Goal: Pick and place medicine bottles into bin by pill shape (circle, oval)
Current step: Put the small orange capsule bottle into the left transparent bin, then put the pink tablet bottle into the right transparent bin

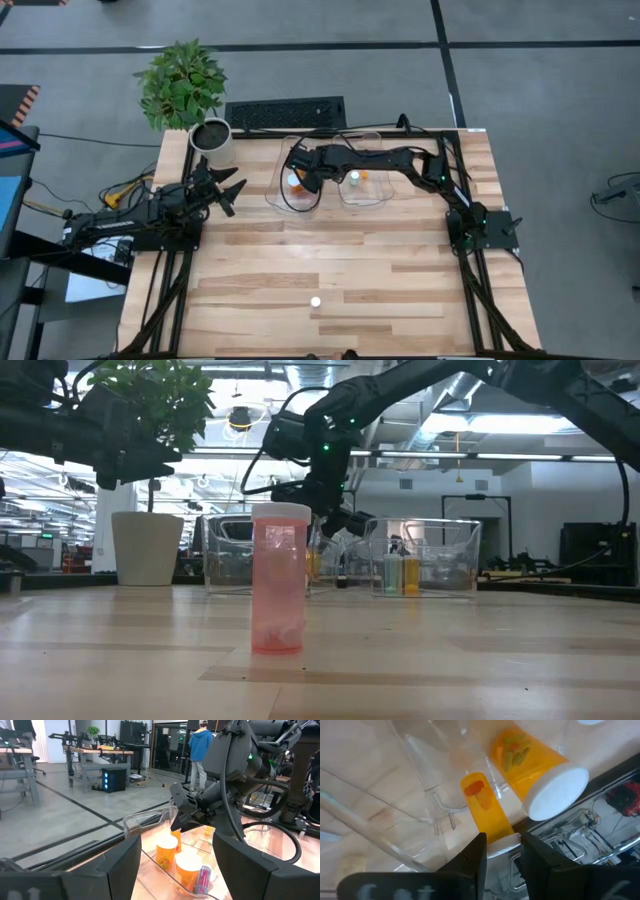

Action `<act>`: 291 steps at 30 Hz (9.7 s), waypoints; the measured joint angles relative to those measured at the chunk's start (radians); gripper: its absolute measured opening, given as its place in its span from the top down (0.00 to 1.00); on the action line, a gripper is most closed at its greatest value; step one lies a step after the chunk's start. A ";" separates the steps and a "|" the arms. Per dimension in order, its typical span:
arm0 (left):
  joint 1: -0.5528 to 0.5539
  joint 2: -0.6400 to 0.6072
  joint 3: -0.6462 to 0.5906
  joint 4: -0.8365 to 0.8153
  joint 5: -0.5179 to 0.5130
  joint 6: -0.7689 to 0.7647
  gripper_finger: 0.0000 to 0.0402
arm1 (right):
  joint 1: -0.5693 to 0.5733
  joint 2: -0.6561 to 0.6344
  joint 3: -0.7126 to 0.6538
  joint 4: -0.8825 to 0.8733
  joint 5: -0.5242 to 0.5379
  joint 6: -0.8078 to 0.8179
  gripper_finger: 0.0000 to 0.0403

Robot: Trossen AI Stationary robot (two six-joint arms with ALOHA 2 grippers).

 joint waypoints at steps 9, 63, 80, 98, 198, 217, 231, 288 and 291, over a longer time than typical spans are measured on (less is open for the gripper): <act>0.000 0.000 0.000 -0.001 0.000 0.017 0.40 | 0.000 0.000 0.000 -0.001 -0.006 -0.008 0.73; 0.000 0.000 0.001 -0.016 0.000 0.003 0.40 | 0.127 -0.467 0.139 -0.349 -0.897 1.106 0.52; 0.000 0.000 0.001 -0.048 0.037 -0.099 0.40 | 0.651 -0.507 -0.347 0.168 -0.611 1.436 0.58; 0.000 0.000 0.001 -0.119 0.038 -0.192 0.40 | 0.683 -0.245 -0.509 0.681 -0.608 1.446 0.34; 0.000 0.001 0.001 -0.146 0.060 -0.200 0.40 | 0.660 -0.185 -0.507 0.671 -0.691 1.501 0.48; 0.000 0.000 0.001 -0.147 0.058 -0.195 0.40 | 0.644 -0.215 -0.470 0.533 -0.687 1.473 0.48; 0.000 0.000 0.001 -0.148 0.058 -0.195 0.40 | 0.644 -0.215 -0.465 0.520 -0.687 1.478 0.63; 0.000 -0.001 0.000 -0.146 0.026 -0.139 0.40 | -0.303 -0.850 -0.898 0.238 -0.721 1.176 0.68; 0.000 -0.001 0.000 -0.146 0.011 -0.139 0.40 | -0.292 -0.814 -0.914 0.240 -0.738 1.173 0.68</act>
